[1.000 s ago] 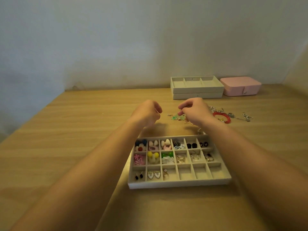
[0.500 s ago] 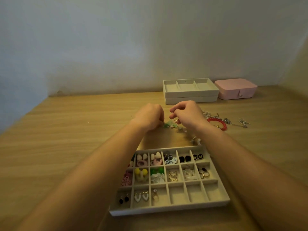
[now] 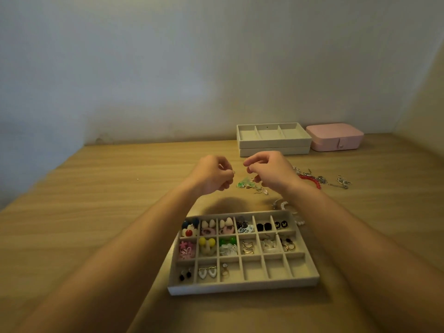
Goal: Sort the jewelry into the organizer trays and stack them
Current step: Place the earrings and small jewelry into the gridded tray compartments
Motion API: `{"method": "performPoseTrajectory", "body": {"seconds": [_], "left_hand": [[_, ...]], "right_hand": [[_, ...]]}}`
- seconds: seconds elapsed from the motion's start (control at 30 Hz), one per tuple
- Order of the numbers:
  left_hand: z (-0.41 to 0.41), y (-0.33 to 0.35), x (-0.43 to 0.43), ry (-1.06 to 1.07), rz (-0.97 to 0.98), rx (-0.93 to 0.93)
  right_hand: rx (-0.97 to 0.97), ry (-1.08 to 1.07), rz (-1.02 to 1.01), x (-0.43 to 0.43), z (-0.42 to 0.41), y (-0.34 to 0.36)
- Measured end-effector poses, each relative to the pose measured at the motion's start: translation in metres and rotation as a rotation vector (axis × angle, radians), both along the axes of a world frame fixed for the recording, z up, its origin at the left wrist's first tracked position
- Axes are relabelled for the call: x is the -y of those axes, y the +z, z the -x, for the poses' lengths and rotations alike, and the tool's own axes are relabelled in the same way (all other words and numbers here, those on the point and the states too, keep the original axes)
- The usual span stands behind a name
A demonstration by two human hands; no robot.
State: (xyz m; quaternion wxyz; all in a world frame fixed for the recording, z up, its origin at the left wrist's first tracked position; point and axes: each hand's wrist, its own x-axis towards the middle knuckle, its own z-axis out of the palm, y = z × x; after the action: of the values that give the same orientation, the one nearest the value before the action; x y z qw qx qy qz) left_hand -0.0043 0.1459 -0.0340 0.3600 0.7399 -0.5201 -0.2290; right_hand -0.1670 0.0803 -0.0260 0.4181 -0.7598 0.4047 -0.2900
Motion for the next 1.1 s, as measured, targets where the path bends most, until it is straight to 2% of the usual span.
{"method": "performPoseTrajectory", "body": {"seconds": [0.07,0.2,0.43,0.7,1.0,1.1], "left_hand": [[0.003,0.009,-0.019,-0.057,0.04,-0.213],[0.013,0.02,-0.053,-0.126,0.094,-0.404],[0.028,0.033,-0.091,-0.144,0.153,-0.549],[0.042,0.04,-0.112,-0.15,0.226,-0.805],[0.045,0.038,-0.129,-0.141,0.27,-0.767],[0.044,0.039,-0.133,-0.131,0.273,-0.768]], "right_hand": [[0.011,0.085,-0.011,-0.008,0.004,0.007],[0.095,0.22,-0.083,-0.023,0.01,0.019],[0.199,0.348,-0.179,-0.047,0.026,0.035],[0.17,0.351,-0.145,-0.065,0.037,0.047],[0.063,0.418,-0.129,-0.078,0.04,0.052],[0.107,0.45,-0.195,-0.081,0.041,0.052]]}}
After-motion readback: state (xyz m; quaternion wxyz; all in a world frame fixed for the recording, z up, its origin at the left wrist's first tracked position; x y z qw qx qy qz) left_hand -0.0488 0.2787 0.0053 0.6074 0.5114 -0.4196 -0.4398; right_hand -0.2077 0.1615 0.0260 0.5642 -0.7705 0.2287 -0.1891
